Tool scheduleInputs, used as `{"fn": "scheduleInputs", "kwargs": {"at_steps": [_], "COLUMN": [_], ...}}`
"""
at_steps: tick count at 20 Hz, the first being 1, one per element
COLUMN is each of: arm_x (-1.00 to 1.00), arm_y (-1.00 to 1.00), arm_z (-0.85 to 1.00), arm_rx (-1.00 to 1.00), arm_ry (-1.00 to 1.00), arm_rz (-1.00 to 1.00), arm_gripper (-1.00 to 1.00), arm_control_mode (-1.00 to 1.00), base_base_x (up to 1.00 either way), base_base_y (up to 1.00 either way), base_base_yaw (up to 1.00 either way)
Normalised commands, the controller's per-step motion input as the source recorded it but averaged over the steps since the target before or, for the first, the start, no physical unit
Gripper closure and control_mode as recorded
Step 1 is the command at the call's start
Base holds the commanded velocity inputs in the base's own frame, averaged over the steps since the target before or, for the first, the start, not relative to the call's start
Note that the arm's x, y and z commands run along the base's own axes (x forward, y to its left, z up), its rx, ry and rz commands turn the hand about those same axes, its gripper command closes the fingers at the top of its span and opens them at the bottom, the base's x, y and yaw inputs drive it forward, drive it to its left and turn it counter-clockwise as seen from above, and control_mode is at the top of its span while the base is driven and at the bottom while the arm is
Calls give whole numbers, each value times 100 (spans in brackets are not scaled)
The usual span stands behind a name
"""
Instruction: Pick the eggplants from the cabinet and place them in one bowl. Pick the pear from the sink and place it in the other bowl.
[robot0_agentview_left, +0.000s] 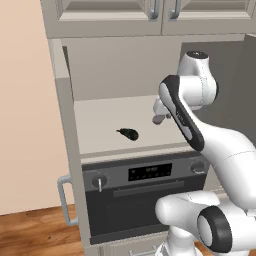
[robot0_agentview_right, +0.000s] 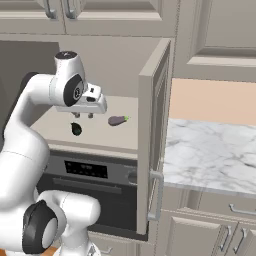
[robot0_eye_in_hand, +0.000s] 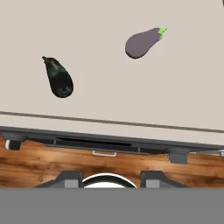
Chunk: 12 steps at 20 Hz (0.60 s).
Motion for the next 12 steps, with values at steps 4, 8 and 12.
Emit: {"fn": "scheduleInputs", "kwargs": {"at_steps": [4,8,12], "arm_x": [0,0,1], "arm_y": [0,0,0], "arm_z": [-9,-28,-31], "arm_rx": [0,-2,-2], "arm_ry": [0,0,0], "arm_rz": [0,-3,-17], "arm_gripper": [-100,-100,-100], "arm_control_mode": [-100,-100,-100], "base_base_x": [0,0,0], "base_base_y": [0,0,0], "base_base_yaw": [0,0,0]}}
